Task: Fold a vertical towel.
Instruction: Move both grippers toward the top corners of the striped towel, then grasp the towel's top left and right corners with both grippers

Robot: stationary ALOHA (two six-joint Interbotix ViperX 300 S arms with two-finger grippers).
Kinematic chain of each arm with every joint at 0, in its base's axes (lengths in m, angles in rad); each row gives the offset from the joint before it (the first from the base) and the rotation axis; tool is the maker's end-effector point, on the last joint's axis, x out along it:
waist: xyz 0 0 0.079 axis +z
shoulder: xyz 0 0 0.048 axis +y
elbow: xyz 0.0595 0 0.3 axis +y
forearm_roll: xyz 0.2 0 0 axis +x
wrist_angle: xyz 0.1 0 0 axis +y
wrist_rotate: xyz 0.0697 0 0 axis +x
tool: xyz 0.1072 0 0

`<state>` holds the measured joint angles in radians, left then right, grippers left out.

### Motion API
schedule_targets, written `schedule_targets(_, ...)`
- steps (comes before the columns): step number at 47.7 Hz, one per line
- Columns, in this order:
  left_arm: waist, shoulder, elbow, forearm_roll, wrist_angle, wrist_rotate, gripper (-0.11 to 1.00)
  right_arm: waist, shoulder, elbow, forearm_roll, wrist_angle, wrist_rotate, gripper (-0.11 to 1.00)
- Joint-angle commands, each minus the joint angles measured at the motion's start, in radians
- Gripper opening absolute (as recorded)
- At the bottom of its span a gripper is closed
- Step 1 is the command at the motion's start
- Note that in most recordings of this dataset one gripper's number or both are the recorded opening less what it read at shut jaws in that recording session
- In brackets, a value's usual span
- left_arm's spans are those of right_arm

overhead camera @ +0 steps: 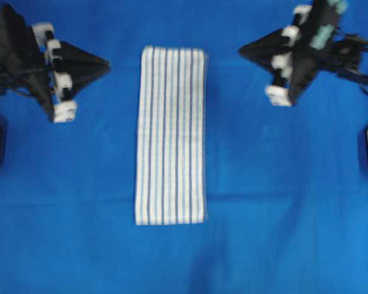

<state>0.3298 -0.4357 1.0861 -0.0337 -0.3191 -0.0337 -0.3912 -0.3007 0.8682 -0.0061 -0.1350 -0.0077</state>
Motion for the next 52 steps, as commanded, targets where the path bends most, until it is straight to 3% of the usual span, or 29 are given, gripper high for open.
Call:
schedule_targets(1,0.037,0.08,-0.041,-0.002,-0.031,0.005,0.37,-0.029,0.08,-0.066,-0.009,0.006,0.0,0.14)
schedule_targets(7,0.084,0.204,-0.067,-0.002,-0.081,0.011,0.72,-0.058,0.196,-0.124,-0.017,0.006,-0.002,0.48)
schedule_targets(12,0.124,0.308,-0.094,-0.002,-0.129,0.011,0.83,-0.077,0.295,-0.172,-0.029,0.006,-0.002,0.64)
schedule_targets(27,0.167,0.586,-0.193,-0.002,-0.216,0.009,0.82,-0.097,0.48,-0.255,-0.034,-0.011,-0.002,0.62)
schedule_targets(43,0.209,0.676,-0.241,-0.002,-0.225,0.009,0.79,-0.117,0.561,-0.281,-0.032,-0.023,0.0,0.61)
schedule_targets(48,0.212,0.684,-0.244,-0.002,-0.222,0.009,0.73,-0.117,0.569,-0.279,-0.034,-0.023,0.0,0.59)
schedule_targets(52,0.207,0.692,-0.247,0.0,-0.213,0.017,0.58,-0.115,0.577,-0.281,-0.035,-0.017,-0.003,0.5)
